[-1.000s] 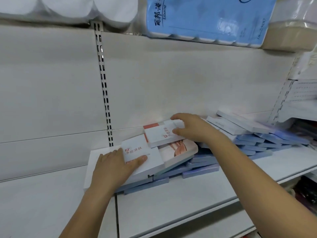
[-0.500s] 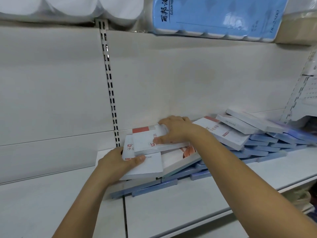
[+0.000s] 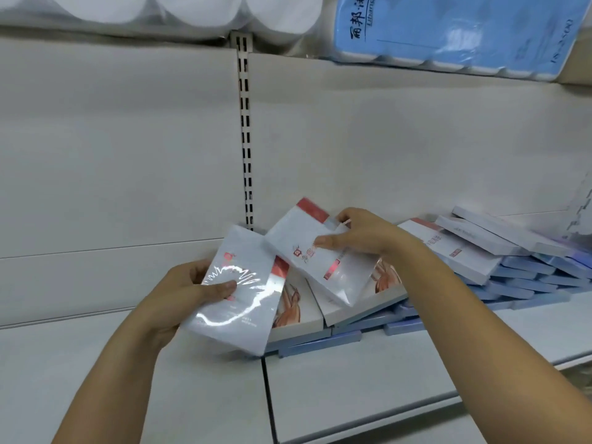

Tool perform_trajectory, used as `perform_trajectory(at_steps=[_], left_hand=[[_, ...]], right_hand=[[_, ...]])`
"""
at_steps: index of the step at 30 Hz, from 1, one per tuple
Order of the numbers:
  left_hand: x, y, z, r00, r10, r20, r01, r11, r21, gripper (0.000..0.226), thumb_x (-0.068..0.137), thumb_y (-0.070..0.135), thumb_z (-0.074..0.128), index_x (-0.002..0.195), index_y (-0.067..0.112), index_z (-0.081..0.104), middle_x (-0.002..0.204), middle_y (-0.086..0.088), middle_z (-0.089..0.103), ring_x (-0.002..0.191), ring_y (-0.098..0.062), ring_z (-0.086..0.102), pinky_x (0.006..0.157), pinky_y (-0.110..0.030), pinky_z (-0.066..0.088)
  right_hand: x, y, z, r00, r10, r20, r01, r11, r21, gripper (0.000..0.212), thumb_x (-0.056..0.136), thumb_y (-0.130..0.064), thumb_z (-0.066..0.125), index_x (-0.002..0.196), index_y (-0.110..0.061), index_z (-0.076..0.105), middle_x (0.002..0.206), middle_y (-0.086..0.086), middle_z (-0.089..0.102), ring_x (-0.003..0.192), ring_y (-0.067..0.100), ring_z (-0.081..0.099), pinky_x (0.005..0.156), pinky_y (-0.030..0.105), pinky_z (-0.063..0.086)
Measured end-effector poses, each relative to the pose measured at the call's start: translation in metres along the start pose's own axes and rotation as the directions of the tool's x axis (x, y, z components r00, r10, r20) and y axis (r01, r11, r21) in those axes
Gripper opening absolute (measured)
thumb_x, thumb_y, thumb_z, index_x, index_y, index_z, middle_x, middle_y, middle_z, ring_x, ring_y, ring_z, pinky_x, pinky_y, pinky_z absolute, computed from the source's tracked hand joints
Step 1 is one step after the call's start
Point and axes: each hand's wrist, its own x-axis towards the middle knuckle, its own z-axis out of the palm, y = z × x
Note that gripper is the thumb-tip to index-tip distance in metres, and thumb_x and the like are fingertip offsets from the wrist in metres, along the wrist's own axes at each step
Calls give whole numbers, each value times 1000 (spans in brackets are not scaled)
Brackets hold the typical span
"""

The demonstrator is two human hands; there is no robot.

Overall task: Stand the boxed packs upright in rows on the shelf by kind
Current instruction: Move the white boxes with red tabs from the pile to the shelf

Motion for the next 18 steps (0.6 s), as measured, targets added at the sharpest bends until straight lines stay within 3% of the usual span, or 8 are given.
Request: perform_trajectory(at_steps=[3, 5, 7, 11, 14, 18], left_hand=[[-3, -5, -2, 999, 27, -17, -28, 995, -91, 28, 89, 14, 76, 115, 25, 74, 108, -3, 80, 96, -27, 78, 79, -38, 59], [-4, -9, -3, 997, 41, -70, -52, 984, -168, 31, 91, 17, 75, 120, 25, 69, 110, -1, 80, 97, -26, 78, 83, -41, 59], [-6, -12, -6, 991, 52, -119, -79, 970, -230, 32, 92, 21, 73, 123, 24, 67, 112, -1, 79, 99, -26, 77, 85, -43, 59], [-15, -19, -20, 972, 79, -219, -148, 936, -321, 31, 94, 21, 70, 124, 23, 67, 112, 1, 79, 99, -23, 77, 74, -34, 61], [-32, -27, -31, 952, 97, -290, -200, 915, -351, 35, 92, 19, 71, 126, 22, 67, 112, 1, 79, 97, -20, 78, 67, -29, 64], [-60, -36, -41, 911, 60, -408, -226, 900, -373, 33, 91, 20, 73, 124, 23, 68, 112, 1, 79, 98, -21, 77, 71, -35, 62]], right_hand=[[-12, 2, -4, 999, 0, -37, 13, 933, 360, 40, 83, -29, 84, 115, -20, 62, 97, 3, 80, 80, 19, 79, 64, 35, 64], [-22, 7, 0, 1000, -15, -24, 26, 818, 574, 32, 91, -13, 75, 121, -11, 64, 112, 11, 78, 94, 25, 78, 79, 41, 65], [-34, 14, 9, 1000, -26, -12, 26, 678, 734, 30, 94, -2, 66, 124, -6, 65, 118, 13, 76, 103, 29, 75, 84, 41, 64], [-57, 24, 34, 998, 9, -64, 48, 554, 831, 31, 93, 0, 65, 123, -9, 66, 118, 8, 77, 106, 26, 74, 84, 39, 63], [-71, 24, 51, 995, 11, -94, 72, 556, 828, 31, 88, -5, 70, 118, -12, 70, 114, 5, 78, 102, 26, 74, 85, 43, 63], [-88, 19, 71, 995, -46, -92, 102, 581, 807, 34, 82, -13, 75, 116, -17, 70, 108, 2, 79, 93, 22, 77, 85, 47, 63]])
